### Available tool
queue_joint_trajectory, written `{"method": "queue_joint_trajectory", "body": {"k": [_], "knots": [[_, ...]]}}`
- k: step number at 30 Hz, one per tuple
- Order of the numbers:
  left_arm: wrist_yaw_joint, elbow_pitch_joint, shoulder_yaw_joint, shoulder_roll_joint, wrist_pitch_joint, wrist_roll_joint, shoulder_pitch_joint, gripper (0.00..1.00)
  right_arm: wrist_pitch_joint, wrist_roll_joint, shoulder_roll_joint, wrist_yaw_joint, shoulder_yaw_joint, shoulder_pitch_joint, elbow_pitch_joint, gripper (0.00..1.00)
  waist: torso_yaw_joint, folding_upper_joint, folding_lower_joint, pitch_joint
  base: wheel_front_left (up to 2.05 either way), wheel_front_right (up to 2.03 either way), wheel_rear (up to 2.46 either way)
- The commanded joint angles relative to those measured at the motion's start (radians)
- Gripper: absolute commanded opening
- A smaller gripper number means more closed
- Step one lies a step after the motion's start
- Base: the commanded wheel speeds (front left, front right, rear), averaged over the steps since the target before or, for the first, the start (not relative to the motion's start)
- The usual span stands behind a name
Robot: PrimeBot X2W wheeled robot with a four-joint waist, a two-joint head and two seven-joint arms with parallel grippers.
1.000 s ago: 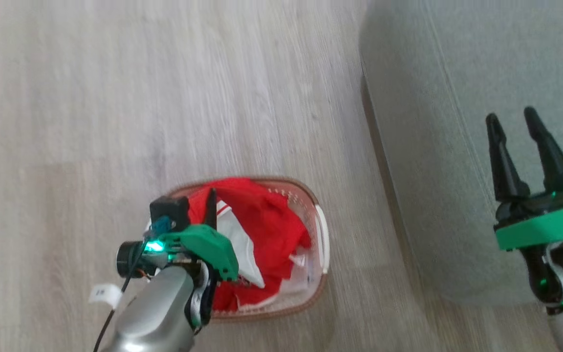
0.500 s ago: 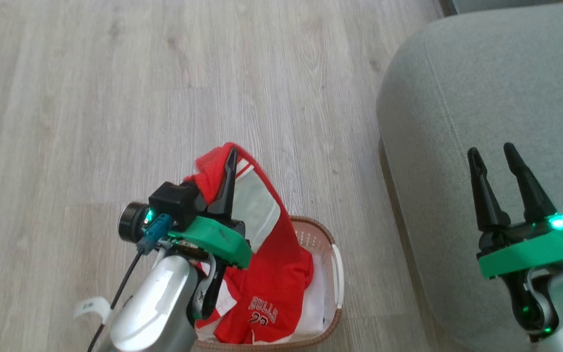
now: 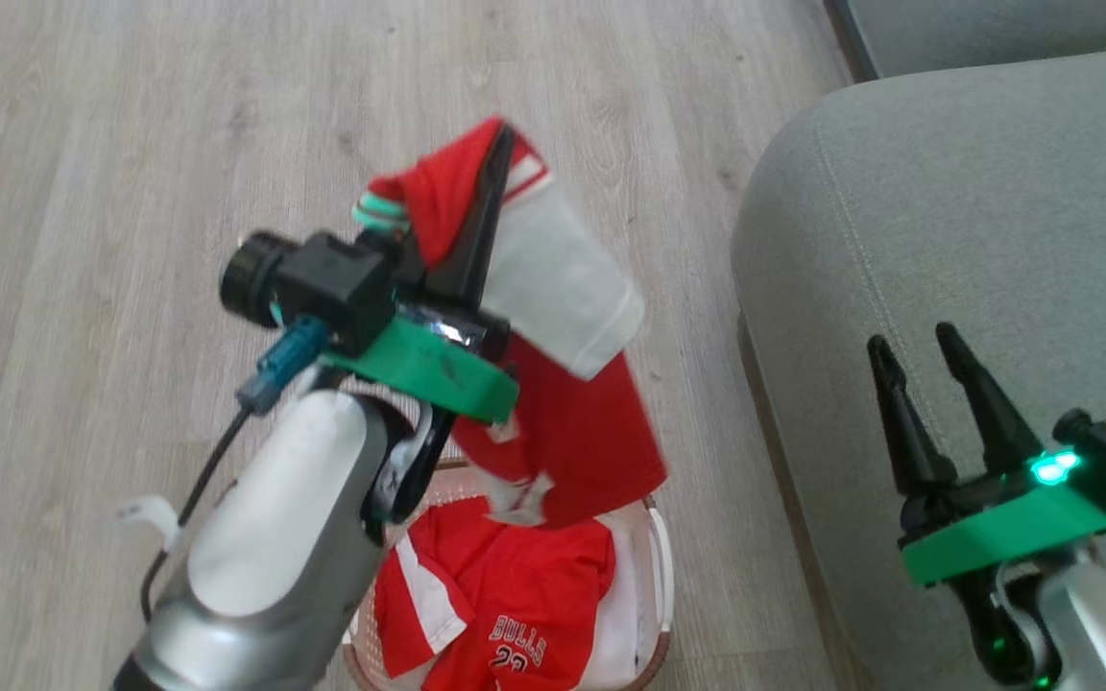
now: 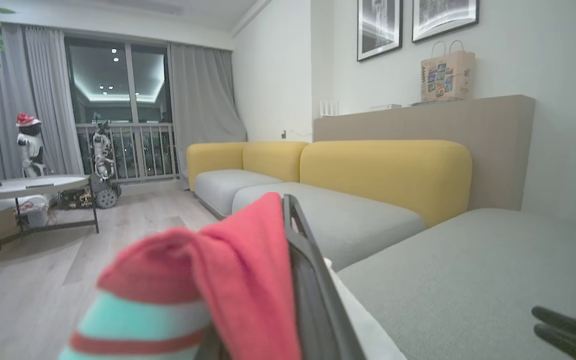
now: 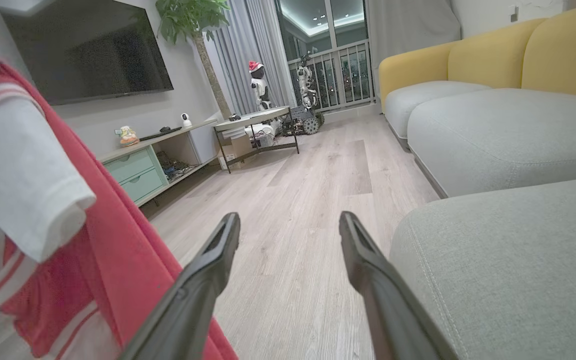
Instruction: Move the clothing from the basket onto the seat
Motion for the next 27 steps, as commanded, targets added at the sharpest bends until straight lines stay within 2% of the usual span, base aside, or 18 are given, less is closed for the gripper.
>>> {"method": "queue_joint_trajectory", "body": {"k": [1,12,19,23,27], "knots": [[-0.004,-0.054,0.027,0.017,0.012,0.007,-0.068,0.0,-0.006,-0.009,-0.011,0.0,0.022,-0.005,-0.036,1.0,-0.003,-0.0001,0.0001,-0.006,0.0,0.0,0.0],[-0.013,-0.111,0.005,0.017,0.067,-0.004,-0.096,0.0,-0.006,0.001,-0.017,0.0,0.068,0.006,-0.05,1.0,-0.012,-0.0001,0.0001,-0.019,0.0,0.0,0.0],[-0.027,-0.095,-0.023,0.001,0.068,-0.018,-0.098,0.0,-0.006,-0.002,-0.048,0.0,0.144,-0.031,-0.057,1.0,0.001,-0.0001,0.0001,-0.011,0.0,0.0,0.0],[-0.041,-0.081,-0.04,-0.009,0.069,-0.03,-0.103,0.0,-0.006,-0.019,-0.06,0.0,0.216,-0.08,-0.044,1.0,0.012,-0.0001,0.0001,-0.012,0.0,0.0,0.0],[-0.055,-0.067,-0.063,-0.018,0.071,-0.034,-0.113,0.0,-0.006,-0.063,-0.079,0.0,0.353,-0.157,0.007,1.0,0.022,-0.0001,0.0001,-0.016,0.0,0.0,0.0]]}}
